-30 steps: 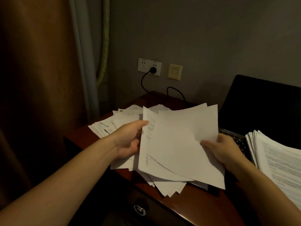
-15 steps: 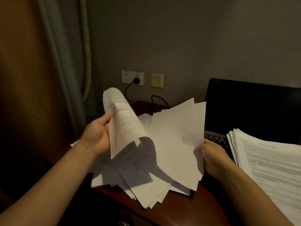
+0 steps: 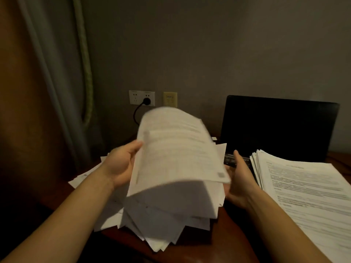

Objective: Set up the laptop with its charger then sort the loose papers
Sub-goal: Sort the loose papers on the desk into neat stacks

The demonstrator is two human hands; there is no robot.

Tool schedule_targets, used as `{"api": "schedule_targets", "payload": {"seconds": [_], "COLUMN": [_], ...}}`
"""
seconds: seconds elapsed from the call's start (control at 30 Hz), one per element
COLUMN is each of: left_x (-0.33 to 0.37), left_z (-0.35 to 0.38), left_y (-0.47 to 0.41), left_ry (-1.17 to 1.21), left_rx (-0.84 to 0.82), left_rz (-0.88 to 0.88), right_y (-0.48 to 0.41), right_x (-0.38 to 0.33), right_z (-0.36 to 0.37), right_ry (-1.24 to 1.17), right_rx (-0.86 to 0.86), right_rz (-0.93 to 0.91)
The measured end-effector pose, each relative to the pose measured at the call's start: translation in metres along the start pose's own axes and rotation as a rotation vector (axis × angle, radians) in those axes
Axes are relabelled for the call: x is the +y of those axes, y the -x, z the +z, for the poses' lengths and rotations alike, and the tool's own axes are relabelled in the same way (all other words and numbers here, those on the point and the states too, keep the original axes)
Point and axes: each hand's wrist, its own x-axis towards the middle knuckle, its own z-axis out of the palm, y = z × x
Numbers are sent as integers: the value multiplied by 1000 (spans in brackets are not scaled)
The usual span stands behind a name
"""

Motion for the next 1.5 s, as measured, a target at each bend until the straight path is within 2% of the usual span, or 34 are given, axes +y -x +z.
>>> {"api": "schedule_targets", "payload": {"seconds": [0.1,0.17,0.23,0.37,0.5,0.57,0.7,0.8,0.93,0.97,1.1,1.2,1.27,1.33,1.43,1.5], "left_x": [-18,-28,-36,-50,-57,-58,-57,-58,-53,-49,-36,-34,-35,-38,-41,-41], "left_z": [-1,-8,-12,-12,-10,-13,-27,-43,-47,-47,-60,-64,-61,-57,-54,-54], "left_y": [-3,-6,-7,-10,-10,-7,-2,-2,5,8,8,13,16,18,16,15], "left_ry": [-592,-853,-933,-1042,-1152,-1229,-1464,-1360,-518,-421,-228,-43,-28,-149,-349,-393], "left_rx": [271,351,373,289,261,306,455,562,707,733,821,786,684,567,546,548], "left_rz": [8,59,111,296,355,328,97,100,215,221,334,308,209,112,91,114], "right_y": [1,3,6,9,9,8,9,9,7,7,7,7,7,6,7,8], "right_x": [0,1,3,7,11,13,19,23,26,27,28,29,30,30,29,28], "right_z": [0,2,6,9,9,9,12,13,12,12,14,14,15,14,14,14], "right_ry": [26,147,332,623,776,804,874,950,1038,1051,1066,1076,1074,1055,999,986], "right_rx": [-14,4,13,28,71,85,111,142,153,160,187,192,193,191,176,175], "right_rz": [3,-36,-75,-145,-178,-201,-279,-347,-396,-398,-407,-432,-443,-454,-451,-464]}}
